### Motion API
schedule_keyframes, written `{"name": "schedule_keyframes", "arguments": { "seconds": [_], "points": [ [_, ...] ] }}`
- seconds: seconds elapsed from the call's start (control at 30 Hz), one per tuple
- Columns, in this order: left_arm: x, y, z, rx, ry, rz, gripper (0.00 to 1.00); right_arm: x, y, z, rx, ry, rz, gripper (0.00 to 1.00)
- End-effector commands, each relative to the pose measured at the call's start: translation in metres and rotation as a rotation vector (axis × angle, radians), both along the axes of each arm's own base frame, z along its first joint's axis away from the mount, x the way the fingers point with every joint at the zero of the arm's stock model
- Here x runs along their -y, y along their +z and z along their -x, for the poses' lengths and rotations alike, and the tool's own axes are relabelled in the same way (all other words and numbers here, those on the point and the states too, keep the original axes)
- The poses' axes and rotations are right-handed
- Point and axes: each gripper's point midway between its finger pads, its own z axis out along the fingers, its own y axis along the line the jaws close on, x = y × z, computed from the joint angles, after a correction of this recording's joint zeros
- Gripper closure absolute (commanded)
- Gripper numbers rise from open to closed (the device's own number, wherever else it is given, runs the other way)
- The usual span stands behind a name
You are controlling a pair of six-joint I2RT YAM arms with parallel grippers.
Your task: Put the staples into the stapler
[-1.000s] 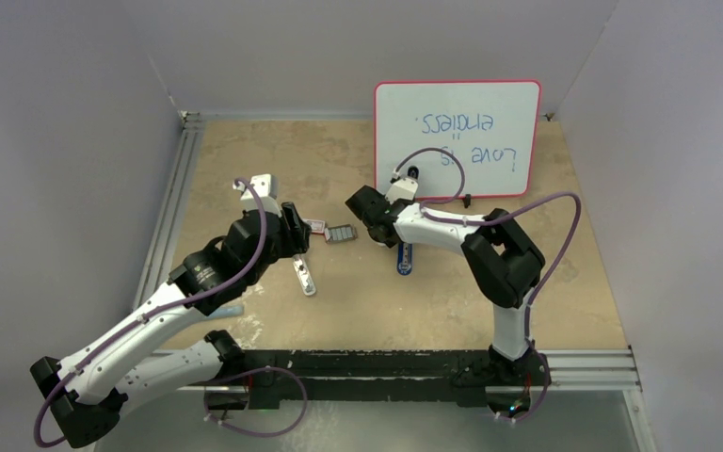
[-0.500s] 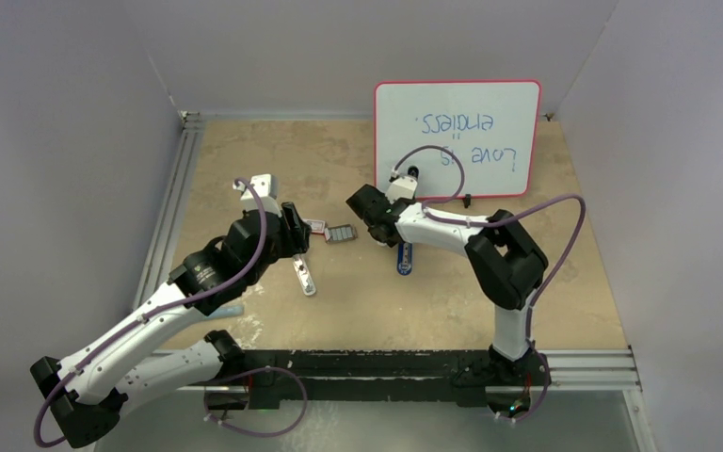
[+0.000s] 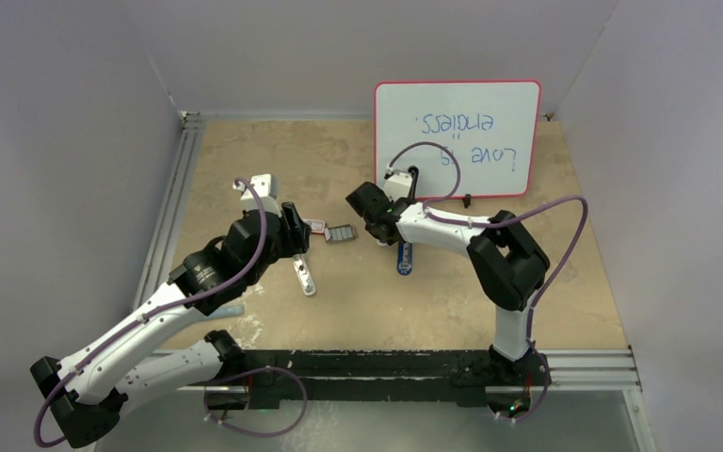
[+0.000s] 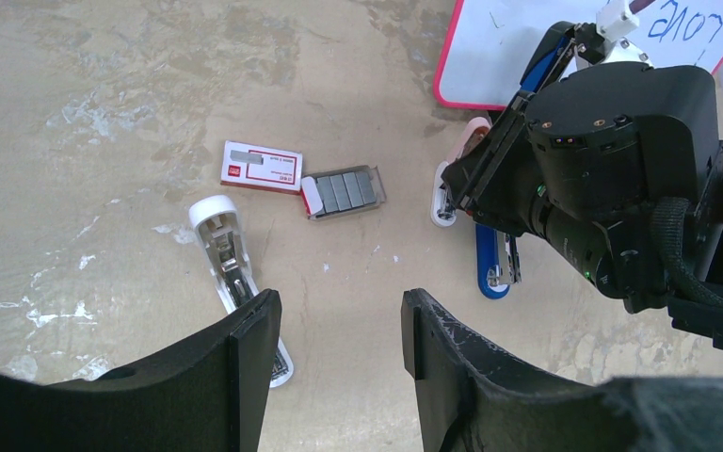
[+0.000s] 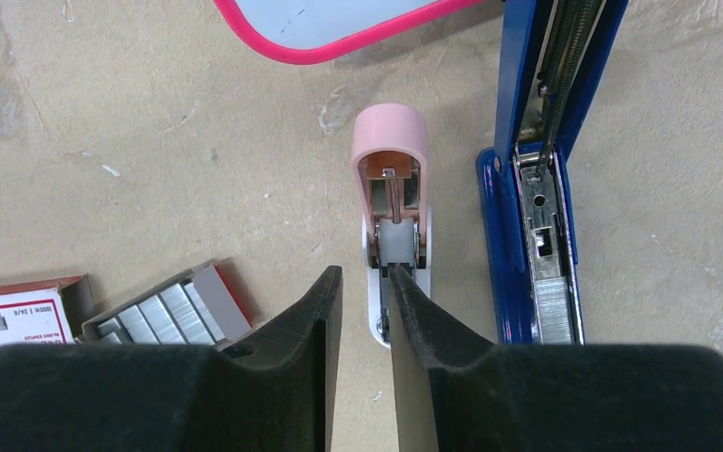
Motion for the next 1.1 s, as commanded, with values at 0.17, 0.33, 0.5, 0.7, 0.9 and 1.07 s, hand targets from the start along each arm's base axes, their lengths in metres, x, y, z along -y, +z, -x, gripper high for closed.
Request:
{"name": "schedule_keyframes", "arguments": {
  "seconds": [0.17, 0.33, 0.5, 0.7, 0.9, 1.07],
  "points": [
    [0.002, 0.006, -0.004, 0.025, 0.010, 0.020, 0.50, -0.005, 0.002, -0.004, 0.021, 0.014, -0.003, 0.71],
    [0.002, 0.005, -0.004, 0.022, 0.010, 0.019, 0.50, -0.006, -0.003, -0.001, 0.007, 0.020, -0.007, 0.70],
    [0.002, 0.005, -0.004, 0.020, 0.008, 0.019, 0.50, -0.004, -0.006, 0.001, 0.000, 0.019, -0.004, 0.71],
    [0.003, 0.004, -0.004, 0.019, 0.006, 0.019, 0.50, -0.003, -0.006, 0.002, -0.002, 0.018, -0.002, 0.71],
    [0.003, 0.005, -0.004, 0.020, 0.007, 0.019, 0.50, -0.003, -0.010, 0.005, -0.016, 0.024, -0.006, 0.71],
    [0.003, 0.005, -0.004, 0.020, 0.007, 0.020, 0.50, -0.004, -0.011, 0.006, -0.023, 0.027, -0.011, 0.72]
  ]
}}
